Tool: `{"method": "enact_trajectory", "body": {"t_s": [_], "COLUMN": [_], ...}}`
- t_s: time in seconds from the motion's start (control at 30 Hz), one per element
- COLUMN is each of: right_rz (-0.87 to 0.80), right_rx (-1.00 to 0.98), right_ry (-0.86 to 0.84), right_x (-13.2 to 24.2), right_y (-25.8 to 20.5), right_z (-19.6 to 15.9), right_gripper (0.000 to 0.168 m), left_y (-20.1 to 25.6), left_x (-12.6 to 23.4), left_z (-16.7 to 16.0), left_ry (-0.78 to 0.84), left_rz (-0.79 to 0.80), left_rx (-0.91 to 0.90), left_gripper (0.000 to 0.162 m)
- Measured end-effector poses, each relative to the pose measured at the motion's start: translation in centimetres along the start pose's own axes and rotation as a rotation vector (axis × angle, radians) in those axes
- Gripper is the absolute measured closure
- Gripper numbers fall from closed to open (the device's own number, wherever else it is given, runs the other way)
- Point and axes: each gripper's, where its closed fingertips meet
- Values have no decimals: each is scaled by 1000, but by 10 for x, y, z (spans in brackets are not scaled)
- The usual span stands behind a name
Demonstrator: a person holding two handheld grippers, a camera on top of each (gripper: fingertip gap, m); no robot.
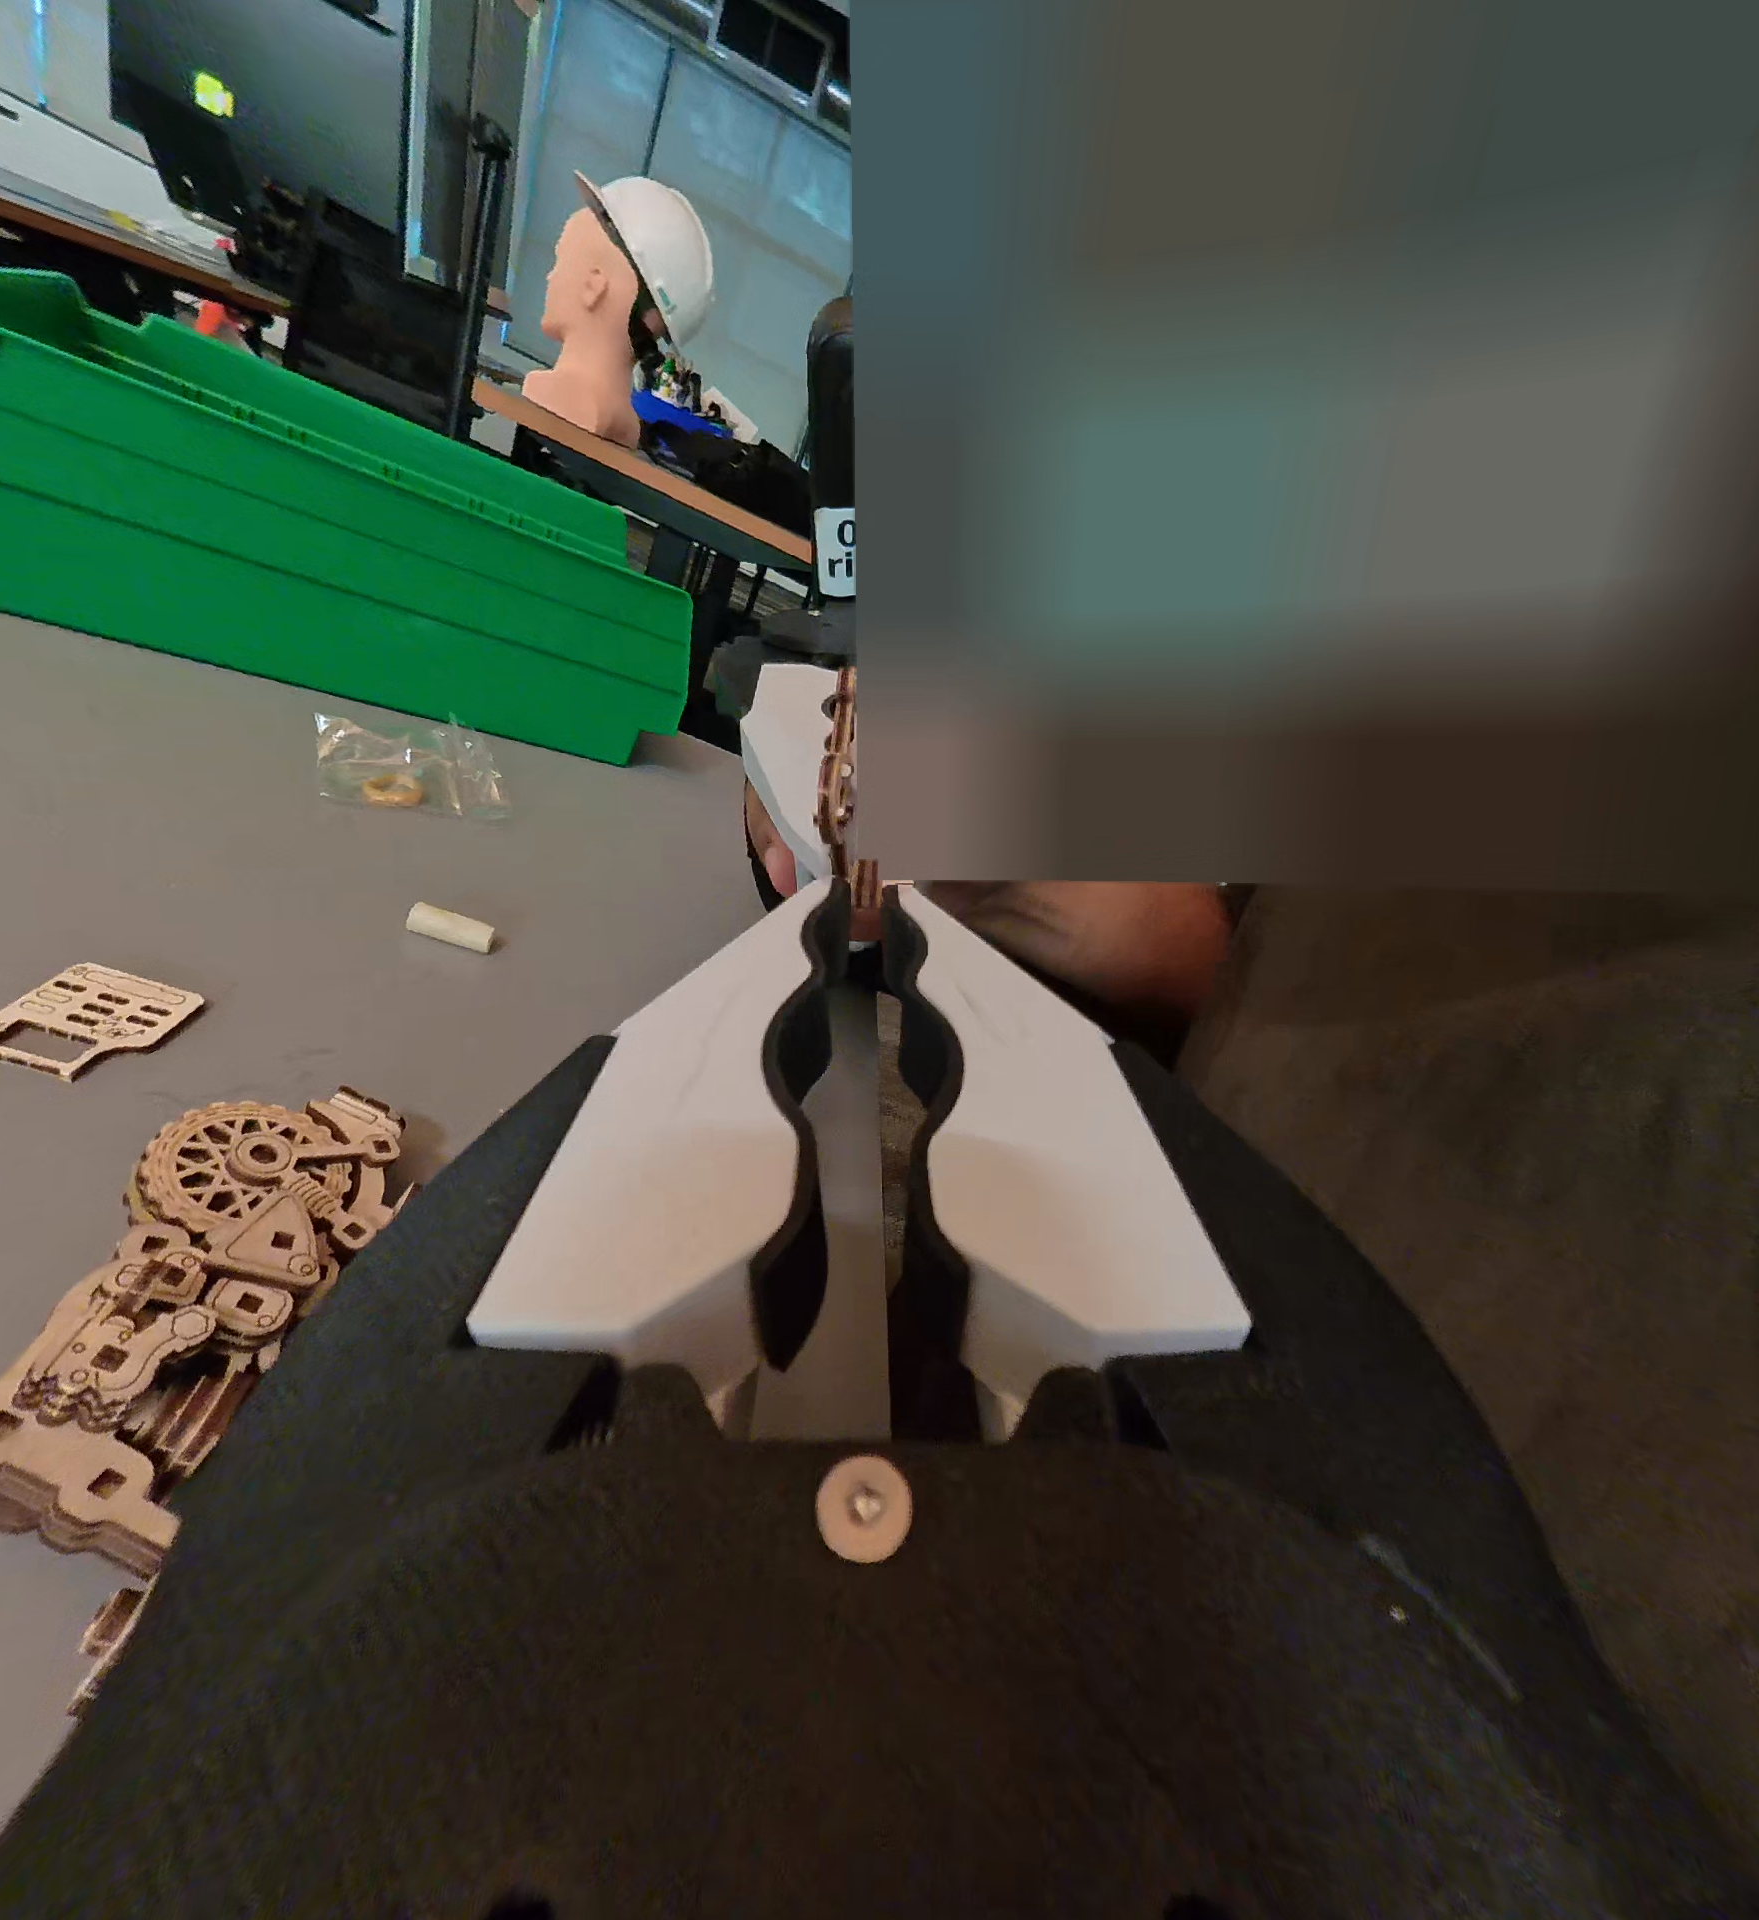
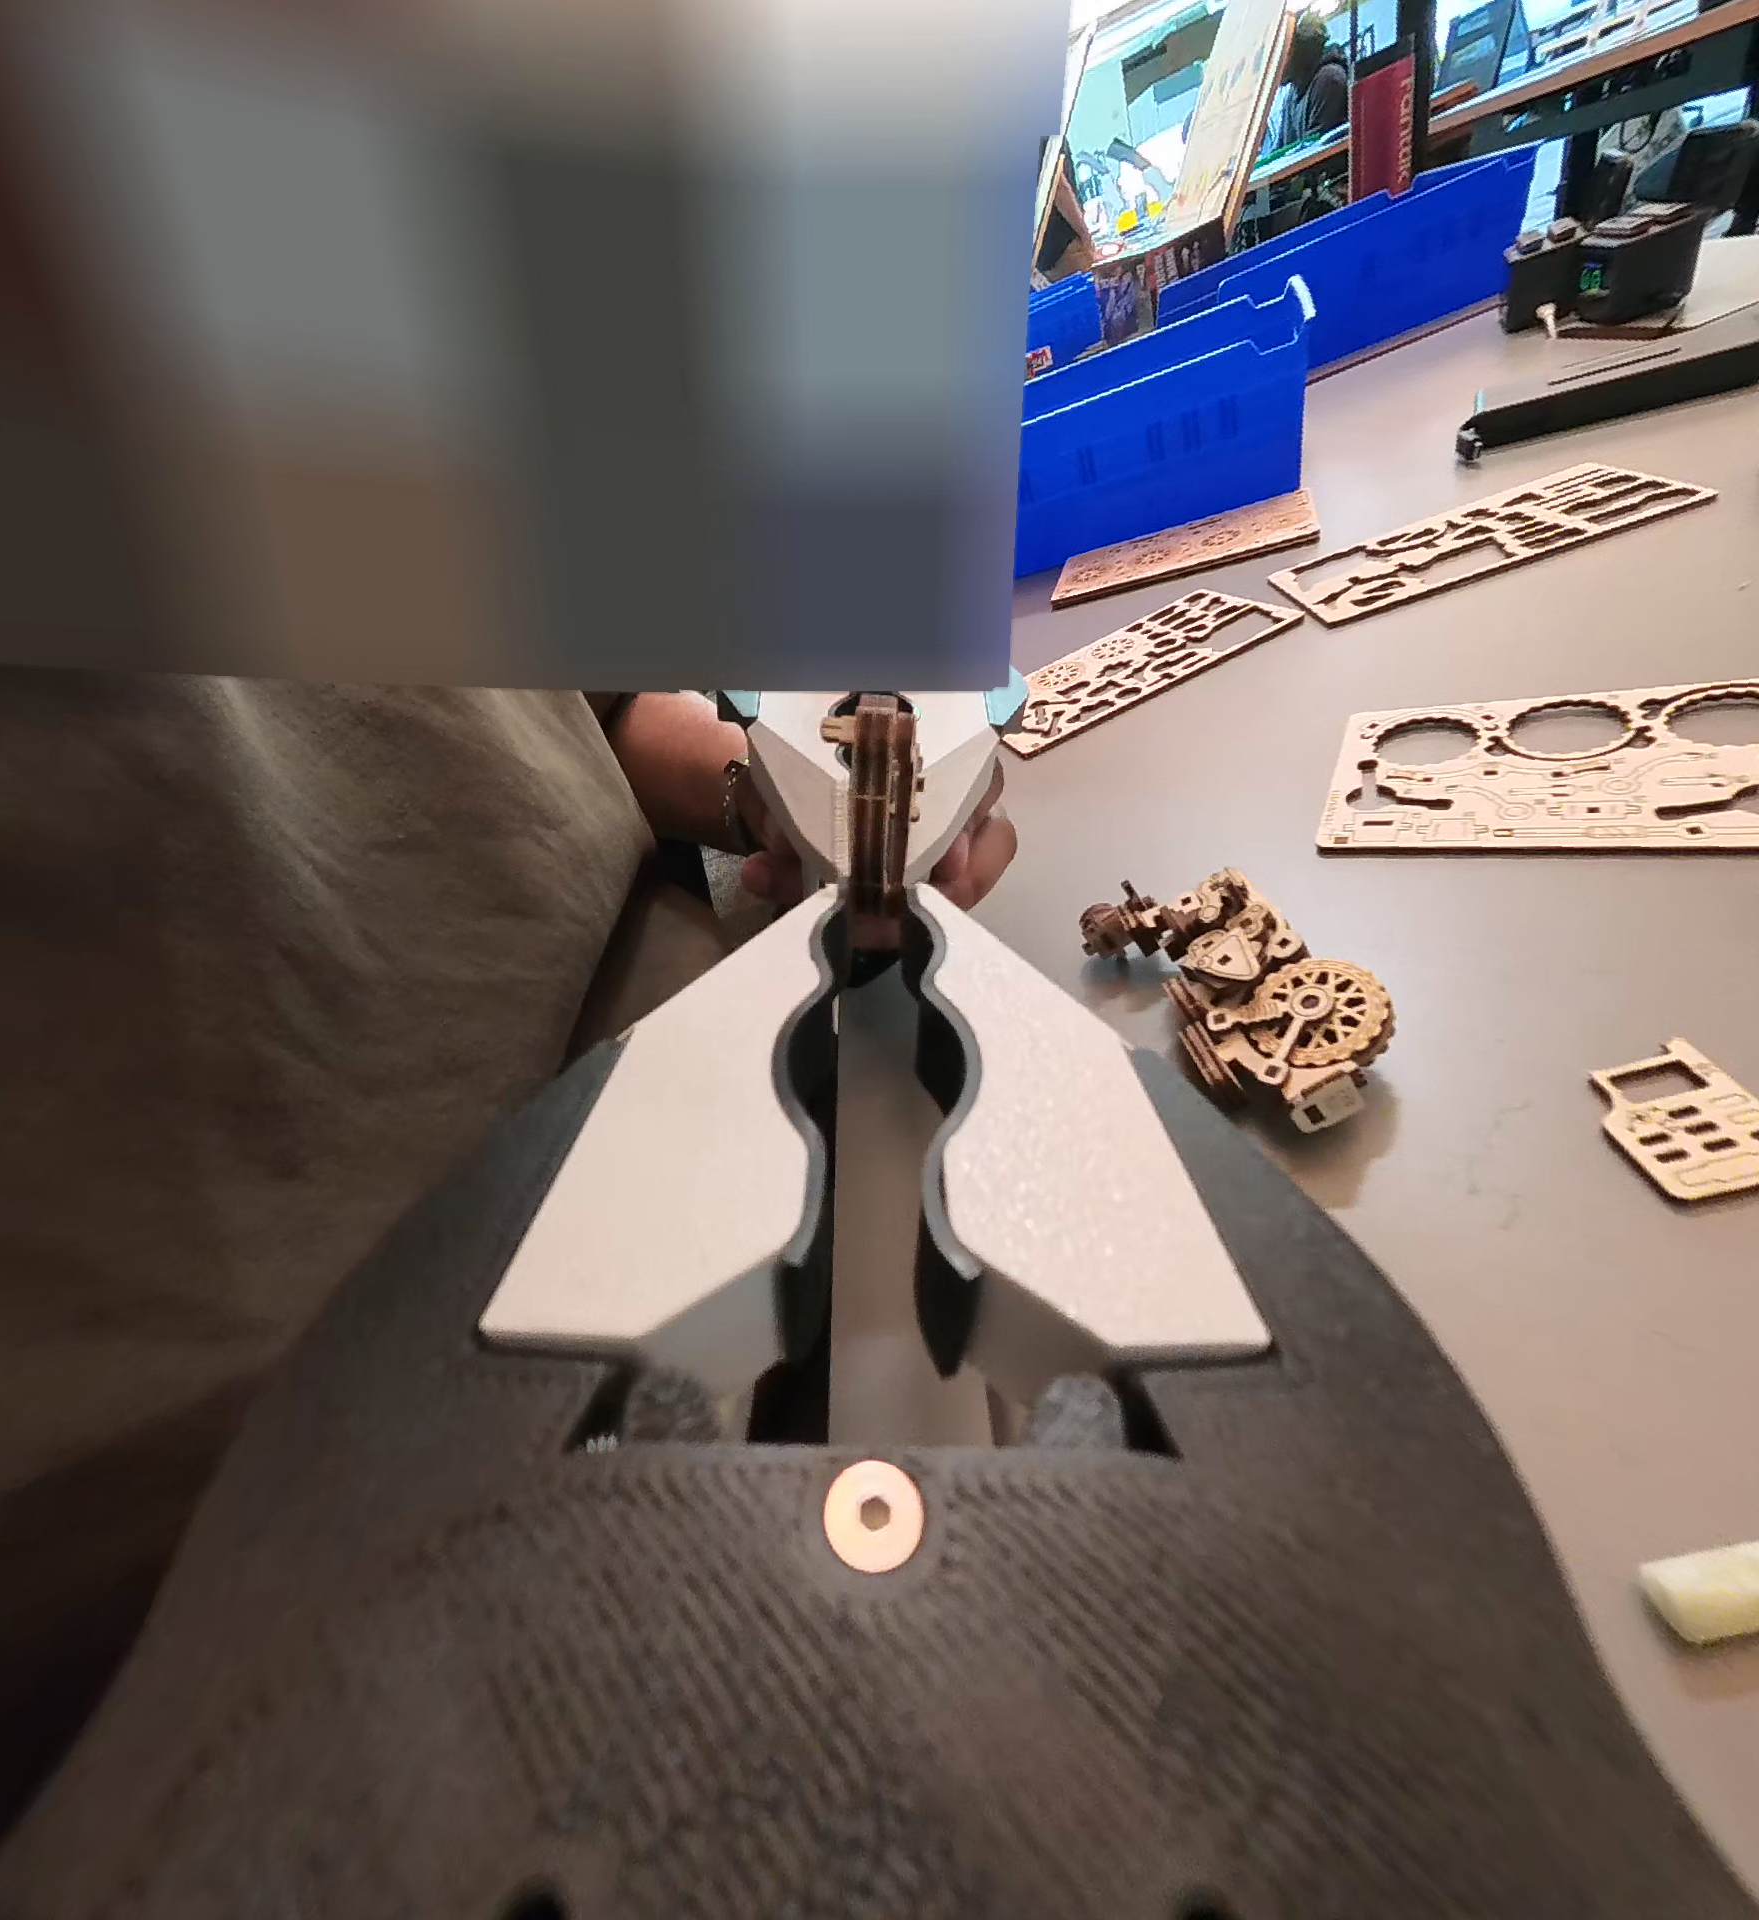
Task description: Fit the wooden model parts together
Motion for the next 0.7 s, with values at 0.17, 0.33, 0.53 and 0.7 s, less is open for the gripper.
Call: {"method": "enact_trajectory", "body": {"t_s": [0.17, 0.33, 0.53, 0.7], "right_rz": [-3, -5, -7, -1], "right_rx": [5, 15, 25, 12], "right_ry": [5, 2, 0, 0], "right_x": [0, 0, 0, 1], "right_y": [0, 1, 0, 0], "right_z": [1, 0, 1, 0], "right_gripper": [161, 161, 161, 161], "left_y": [0, -1, 0, 0], "left_x": [0, 0, 0, -1], "left_z": [1, 0, 1, 0], "left_ry": [3, 1, 11, 10], "left_rz": [3, 3, -2, -4], "left_rx": [-1, -2, 4, 9], "left_gripper": [160, 160, 160, 160]}}
Point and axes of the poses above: each gripper's, where its closed fingertips meet, x back along the fingers, z out of its top, y = z × x across the jaws, and after that the axes turned 7 degrees about -x, right-handed
